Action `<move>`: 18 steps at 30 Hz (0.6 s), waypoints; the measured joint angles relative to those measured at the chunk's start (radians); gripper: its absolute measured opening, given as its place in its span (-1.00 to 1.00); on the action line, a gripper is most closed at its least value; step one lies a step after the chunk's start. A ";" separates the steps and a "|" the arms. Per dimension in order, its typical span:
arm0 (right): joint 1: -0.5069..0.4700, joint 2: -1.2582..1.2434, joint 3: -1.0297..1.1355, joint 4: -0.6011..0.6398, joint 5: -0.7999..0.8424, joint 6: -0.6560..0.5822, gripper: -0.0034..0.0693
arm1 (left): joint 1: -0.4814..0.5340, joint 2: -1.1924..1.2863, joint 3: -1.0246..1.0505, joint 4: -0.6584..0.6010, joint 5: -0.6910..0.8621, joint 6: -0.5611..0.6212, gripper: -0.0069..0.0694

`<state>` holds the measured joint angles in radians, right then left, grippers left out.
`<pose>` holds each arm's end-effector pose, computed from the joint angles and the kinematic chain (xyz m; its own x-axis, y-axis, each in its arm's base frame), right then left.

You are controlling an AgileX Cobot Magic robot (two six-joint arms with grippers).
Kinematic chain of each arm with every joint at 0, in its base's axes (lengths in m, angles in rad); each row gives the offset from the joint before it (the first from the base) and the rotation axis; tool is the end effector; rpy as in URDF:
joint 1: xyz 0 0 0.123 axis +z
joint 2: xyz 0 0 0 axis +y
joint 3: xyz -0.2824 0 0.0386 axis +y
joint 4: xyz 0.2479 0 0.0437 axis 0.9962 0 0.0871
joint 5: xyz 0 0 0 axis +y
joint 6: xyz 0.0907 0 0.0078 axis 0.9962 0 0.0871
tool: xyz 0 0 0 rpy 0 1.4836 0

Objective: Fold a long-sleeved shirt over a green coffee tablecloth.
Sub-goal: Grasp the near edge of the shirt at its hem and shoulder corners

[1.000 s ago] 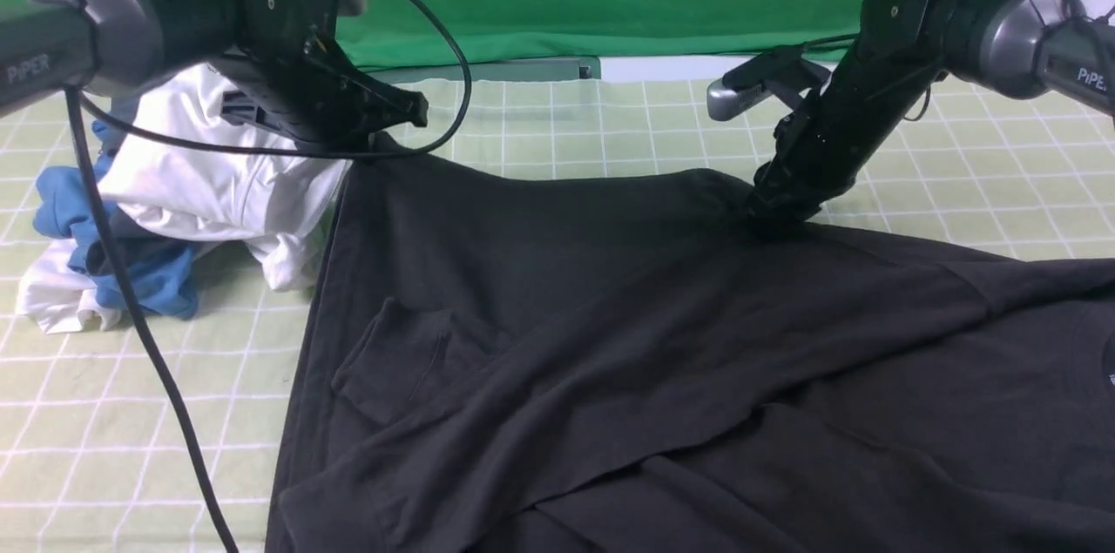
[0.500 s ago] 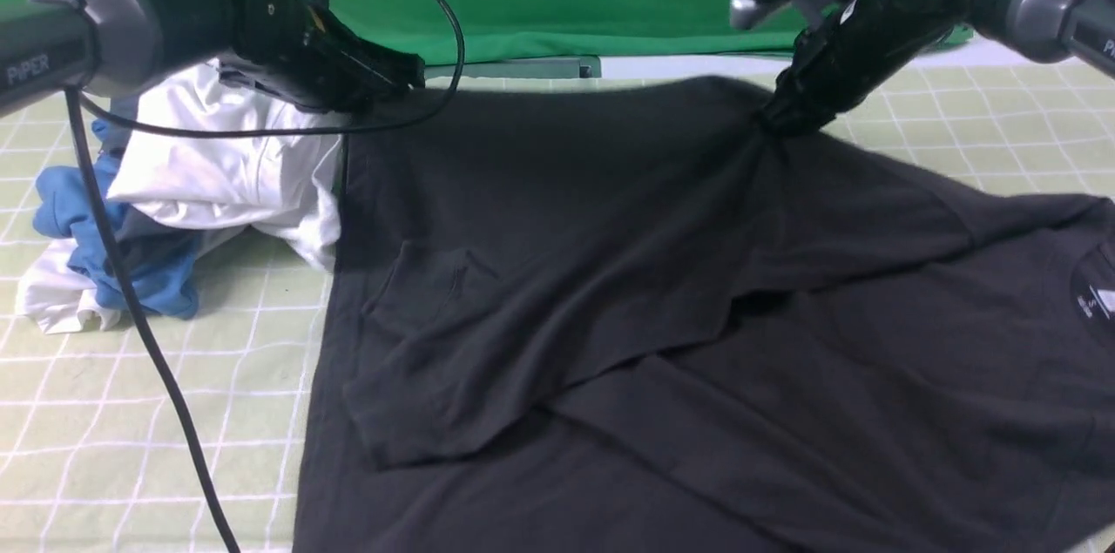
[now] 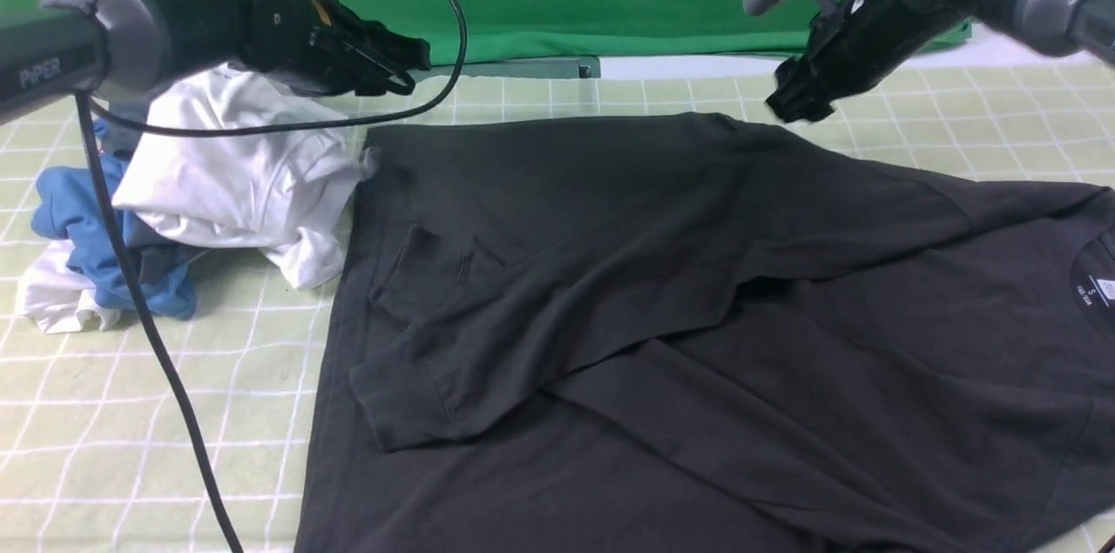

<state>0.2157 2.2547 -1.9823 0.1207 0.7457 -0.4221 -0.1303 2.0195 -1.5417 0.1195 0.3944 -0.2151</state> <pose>0.4997 0.1171 0.2202 -0.6530 -0.4768 -0.5884 -0.5024 0.8541 -0.1345 0.4585 -0.0559 0.2213 -0.7054 -0.0128 -0.7087 0.0240 0.9988 -0.0420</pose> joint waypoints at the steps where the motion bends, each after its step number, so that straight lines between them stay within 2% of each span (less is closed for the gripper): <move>1: 0.000 -0.030 0.000 -0.039 0.025 0.043 0.11 | 0.000 -0.004 0.000 0.006 0.020 -0.003 0.16; 2: 0.000 -0.036 0.000 -0.045 0.030 0.054 0.09 | 0.000 -0.005 0.000 0.007 0.025 -0.003 0.18; 3: 0.000 -0.077 0.000 -0.079 0.074 0.082 0.01 | 0.000 -0.014 0.000 0.009 0.062 -0.004 0.34; 4: 0.000 -0.102 0.000 -0.092 0.116 0.089 -0.05 | 0.000 -0.025 0.000 0.005 0.083 -0.005 0.41; 7: -0.002 -0.200 0.000 -0.111 0.270 0.097 -0.42 | 0.000 -0.076 0.000 -0.027 0.188 0.011 0.43; 8: -0.003 -0.245 0.000 -0.111 0.336 0.100 -0.64 | 0.000 -0.104 0.000 -0.047 0.245 0.036 0.33; 9: -0.003 -0.270 0.000 -0.110 0.378 0.100 -0.72 | 0.000 -0.124 0.000 -0.060 0.290 0.047 0.24; 10: -0.003 -0.303 0.005 -0.107 0.419 0.101 -0.81 | 0.000 -0.154 0.000 -0.081 0.352 0.071 0.04; 11: -0.003 -0.338 0.017 -0.101 0.436 0.102 -0.85 | 0.000 -0.185 0.003 -0.102 0.428 0.099 -0.15; 12: -0.003 -0.345 0.020 -0.098 0.436 0.102 -0.86 | 0.000 -0.185 0.005 -0.106 0.439 0.104 -0.20; 14: -0.003 -0.455 0.094 -0.055 0.453 0.103 -0.89 | -0.013 -0.266 0.056 -0.153 0.530 0.175 -0.63; 18: -0.003 -0.601 0.254 0.027 0.459 0.098 -0.89 | -0.084 -0.396 0.221 -0.173 0.554 0.186 -0.79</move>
<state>0.2129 1.6535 -1.7284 0.1479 1.2052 -0.3242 -0.2144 1.6234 -1.3211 -0.0539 0.9481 -0.0291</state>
